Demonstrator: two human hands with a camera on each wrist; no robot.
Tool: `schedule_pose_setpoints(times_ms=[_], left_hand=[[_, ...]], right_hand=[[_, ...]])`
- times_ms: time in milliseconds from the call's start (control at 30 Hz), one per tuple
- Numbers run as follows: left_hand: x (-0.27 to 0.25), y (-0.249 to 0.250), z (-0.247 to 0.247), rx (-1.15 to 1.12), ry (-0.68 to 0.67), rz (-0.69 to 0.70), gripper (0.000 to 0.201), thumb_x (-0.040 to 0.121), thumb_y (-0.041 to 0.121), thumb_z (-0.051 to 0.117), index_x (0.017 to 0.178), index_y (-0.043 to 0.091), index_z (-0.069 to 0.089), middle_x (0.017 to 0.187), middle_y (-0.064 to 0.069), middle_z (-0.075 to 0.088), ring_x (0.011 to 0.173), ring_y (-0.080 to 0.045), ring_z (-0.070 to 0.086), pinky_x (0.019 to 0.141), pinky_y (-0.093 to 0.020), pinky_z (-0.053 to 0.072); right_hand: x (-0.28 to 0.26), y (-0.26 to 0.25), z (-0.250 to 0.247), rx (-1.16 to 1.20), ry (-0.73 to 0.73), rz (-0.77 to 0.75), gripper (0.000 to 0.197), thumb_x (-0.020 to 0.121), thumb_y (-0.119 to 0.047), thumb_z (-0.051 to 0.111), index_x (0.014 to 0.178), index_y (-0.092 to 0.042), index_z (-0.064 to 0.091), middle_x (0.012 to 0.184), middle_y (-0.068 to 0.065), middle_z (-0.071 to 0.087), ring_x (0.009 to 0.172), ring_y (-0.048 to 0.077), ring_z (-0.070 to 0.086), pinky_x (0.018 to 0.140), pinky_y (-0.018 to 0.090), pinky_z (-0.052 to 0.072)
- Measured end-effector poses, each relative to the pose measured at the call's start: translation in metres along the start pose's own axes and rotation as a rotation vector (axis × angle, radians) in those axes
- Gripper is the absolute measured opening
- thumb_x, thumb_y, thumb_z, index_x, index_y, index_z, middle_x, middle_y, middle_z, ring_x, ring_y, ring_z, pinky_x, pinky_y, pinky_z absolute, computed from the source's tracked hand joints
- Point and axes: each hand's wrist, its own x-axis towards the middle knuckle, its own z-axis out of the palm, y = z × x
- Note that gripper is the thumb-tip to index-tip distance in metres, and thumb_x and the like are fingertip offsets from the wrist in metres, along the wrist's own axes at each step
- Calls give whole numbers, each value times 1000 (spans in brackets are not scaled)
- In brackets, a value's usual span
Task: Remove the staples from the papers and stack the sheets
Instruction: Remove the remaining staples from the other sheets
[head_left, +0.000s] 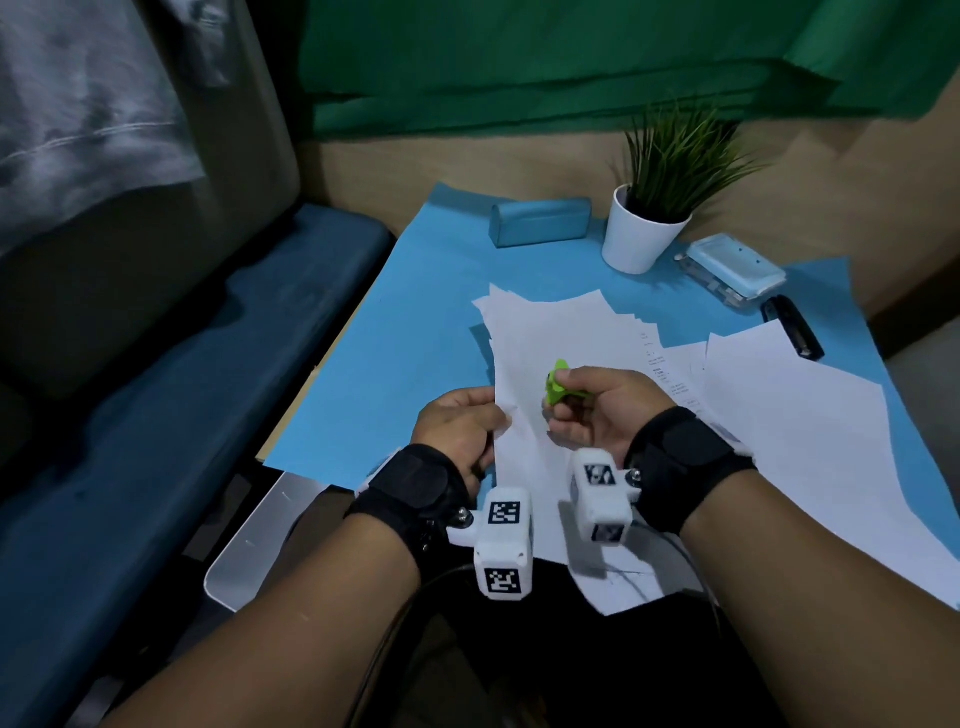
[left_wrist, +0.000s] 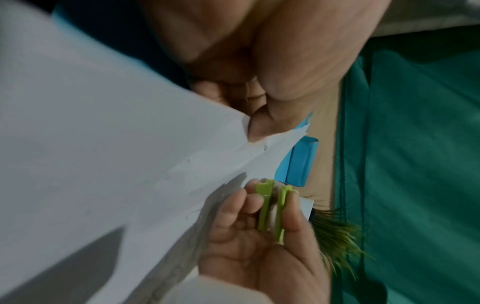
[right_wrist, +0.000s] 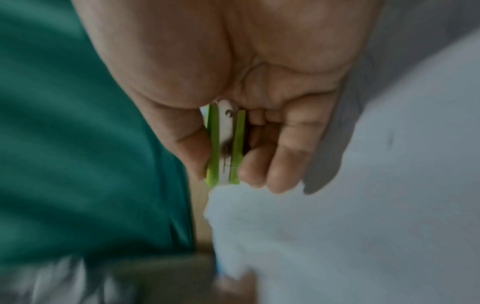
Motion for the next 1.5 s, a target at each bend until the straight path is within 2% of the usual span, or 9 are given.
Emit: schedule_pose_setpoints(times_ms=[167, 333, 500, 667, 867, 1100, 1200, 1400, 1500], left_hand=[[3, 11, 8, 154, -18, 84, 22, 75, 9, 69, 59, 8, 54, 56, -10, 44, 43, -19, 35, 52, -30, 32], [16, 13, 9, 352, -87, 109, 22, 59, 15, 75, 73, 5, 62, 67, -16, 53, 59, -26, 49, 58, -37, 42], [9, 11, -3, 286, -42, 86, 28, 79, -1, 73, 61, 4, 52, 53, -9, 49, 42, -20, 42, 48, -25, 38], [1, 5, -4, 113, -44, -9, 19, 86, -11, 59, 77, 5, 56, 79, -21, 60, 74, -34, 54, 76, -50, 49], [-4, 4, 0, 33, -33, -14, 26, 66, -7, 56, 91, -6, 62, 82, -23, 57, 71, -34, 43, 68, -45, 38], [-4, 6, 0, -40, -72, -8, 35, 73, -16, 48, 97, -3, 70, 87, -27, 67, 79, -37, 53, 76, -47, 46], [-3, 5, 0, -21, -81, 10, 41, 80, -23, 38, 102, -6, 68, 78, -21, 69, 59, -26, 63, 60, -31, 55], [-12, 5, 1, 15, -132, 80, 39, 84, -25, 35, 100, -7, 67, 63, -13, 66, 40, -14, 57, 42, -17, 46], [-13, 3, 2, 18, -138, 110, 41, 82, -24, 38, 102, -7, 70, 77, -21, 70, 52, -21, 63, 51, -23, 52]], right_hand=[[-5, -5, 0, -693, 81, -304, 23, 75, -12, 77, 76, 7, 63, 60, 12, 55, 56, 23, 48, 58, 32, 48], [-15, -11, -7, -1271, 212, -431, 27, 73, -36, 78, 95, -22, 73, 90, -5, 67, 87, 16, 60, 75, 25, 45], [-20, -11, -11, -1166, 188, -438, 21, 71, -33, 81, 87, -26, 70, 85, -11, 67, 82, 10, 60, 66, 19, 41], [-18, -16, 0, -1236, 152, -479, 27, 71, -36, 81, 91, -21, 72, 88, -9, 69, 86, 12, 63, 70, 23, 46], [-17, -15, 11, -1384, 113, -544, 48, 70, -40, 80, 114, -24, 70, 110, -7, 68, 101, 13, 61, 87, 24, 46], [-16, -16, 31, -1591, 110, -630, 26, 75, -47, 73, 81, -23, 65, 74, -6, 54, 79, 19, 51, 64, 26, 32], [-17, -19, 37, -1625, 130, -613, 27, 76, -48, 72, 76, -26, 57, 68, -6, 47, 77, 19, 46, 62, 27, 29], [-14, -20, 39, -1597, 171, -578, 46, 74, -49, 74, 110, -20, 71, 108, 1, 69, 99, 20, 58, 74, 22, 35], [-15, -21, 40, -1600, 178, -550, 48, 73, -49, 74, 111, -19, 71, 110, 2, 69, 103, 21, 60, 79, 24, 42]])
